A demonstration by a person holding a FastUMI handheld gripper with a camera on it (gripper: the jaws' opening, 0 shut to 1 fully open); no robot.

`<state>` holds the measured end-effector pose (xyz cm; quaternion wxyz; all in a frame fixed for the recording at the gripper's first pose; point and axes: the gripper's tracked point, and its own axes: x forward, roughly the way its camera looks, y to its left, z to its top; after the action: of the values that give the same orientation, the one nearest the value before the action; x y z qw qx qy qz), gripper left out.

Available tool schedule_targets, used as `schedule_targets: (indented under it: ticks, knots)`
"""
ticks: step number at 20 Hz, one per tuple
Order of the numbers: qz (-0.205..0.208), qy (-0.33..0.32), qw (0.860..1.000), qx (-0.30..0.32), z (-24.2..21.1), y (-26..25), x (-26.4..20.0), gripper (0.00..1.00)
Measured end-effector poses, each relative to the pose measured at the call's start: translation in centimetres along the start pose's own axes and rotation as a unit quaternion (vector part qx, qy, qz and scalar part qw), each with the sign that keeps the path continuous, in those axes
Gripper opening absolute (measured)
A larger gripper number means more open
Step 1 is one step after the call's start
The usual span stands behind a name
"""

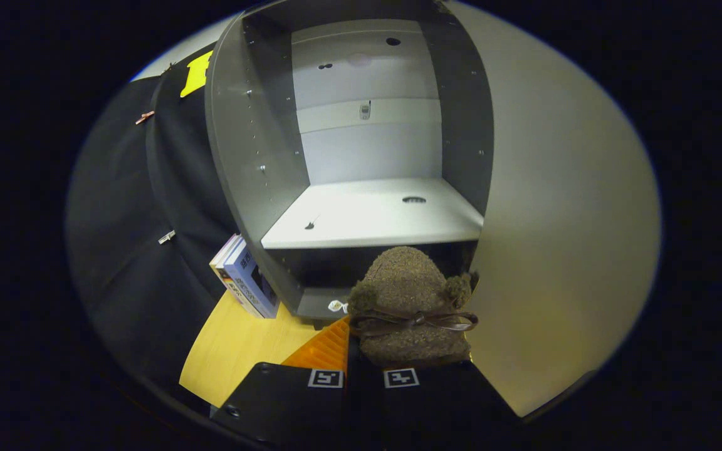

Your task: Open the shoe cabinet door, grab the shoes and put them into the shoe cabinet, then close the shoe cabinet door.

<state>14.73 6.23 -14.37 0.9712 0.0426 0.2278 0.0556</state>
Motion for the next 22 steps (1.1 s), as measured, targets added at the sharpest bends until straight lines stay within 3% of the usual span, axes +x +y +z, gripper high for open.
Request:
schedule_targets:
  ticks: [7, 11, 17, 22]
  knots:
    - [0.026, -0.021, 0.999, -0.002, 10.7, 1.9, 5.7, 0.09]
    - [0.01, -0.016, 1.0, -0.025, 14.0, 1.5, 11.2, 0.09]
    - [-0.011, 0.022, 1.0, -0.019, 14.7, 1.2, 19.5, 0.09]
    - [-0.02, 0.056, 0.998, -0.015, 13.2, 1.6, 23.5, 0.09]
